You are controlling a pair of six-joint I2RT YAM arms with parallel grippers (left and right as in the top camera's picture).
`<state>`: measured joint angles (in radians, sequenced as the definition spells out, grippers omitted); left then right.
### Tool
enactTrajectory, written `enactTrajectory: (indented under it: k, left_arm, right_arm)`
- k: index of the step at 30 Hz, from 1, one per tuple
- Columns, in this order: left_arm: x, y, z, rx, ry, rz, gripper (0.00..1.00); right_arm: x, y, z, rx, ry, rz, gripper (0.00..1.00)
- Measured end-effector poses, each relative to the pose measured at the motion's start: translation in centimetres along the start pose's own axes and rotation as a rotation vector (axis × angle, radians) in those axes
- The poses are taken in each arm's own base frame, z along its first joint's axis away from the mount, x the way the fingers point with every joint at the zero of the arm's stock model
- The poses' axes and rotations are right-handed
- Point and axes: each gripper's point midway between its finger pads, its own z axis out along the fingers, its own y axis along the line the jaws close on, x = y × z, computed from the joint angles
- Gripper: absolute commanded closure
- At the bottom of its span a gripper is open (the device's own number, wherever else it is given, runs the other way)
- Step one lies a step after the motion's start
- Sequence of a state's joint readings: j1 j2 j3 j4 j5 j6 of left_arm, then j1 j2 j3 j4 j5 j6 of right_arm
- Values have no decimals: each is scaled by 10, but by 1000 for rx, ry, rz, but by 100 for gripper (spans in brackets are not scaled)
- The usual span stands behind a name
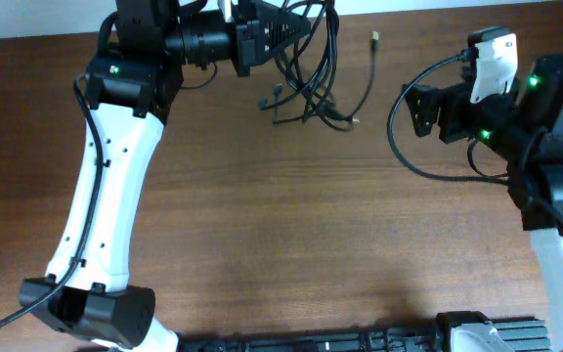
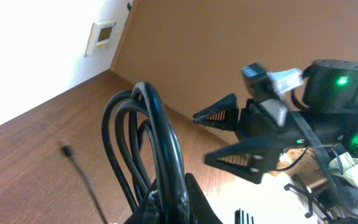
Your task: Untangle cables
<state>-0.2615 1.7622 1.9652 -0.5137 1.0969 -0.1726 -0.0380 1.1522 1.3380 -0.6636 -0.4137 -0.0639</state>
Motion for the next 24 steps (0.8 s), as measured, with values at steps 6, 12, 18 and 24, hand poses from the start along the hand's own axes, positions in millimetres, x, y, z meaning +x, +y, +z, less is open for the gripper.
enactTrajectory:
  k: [6, 12, 18, 24]
  left_arm:
    - [3, -29, 10, 134, 16, 123, 100]
    - [11, -59, 18, 273, 26, 268, 100]
    - [12, -62, 17, 295, 16, 343, 100]
    - [12, -63, 17, 300, 9, 391, 100]
  right_arm:
    - [-26, 56, -19, -305, -120, -64, 3]
    - [-37, 75, -28, -417, -174, -107, 3]
    - [-45, 87, -36, -488, -217, -146, 7]
    - [-65, 61, -40, -386, -301, -176, 14]
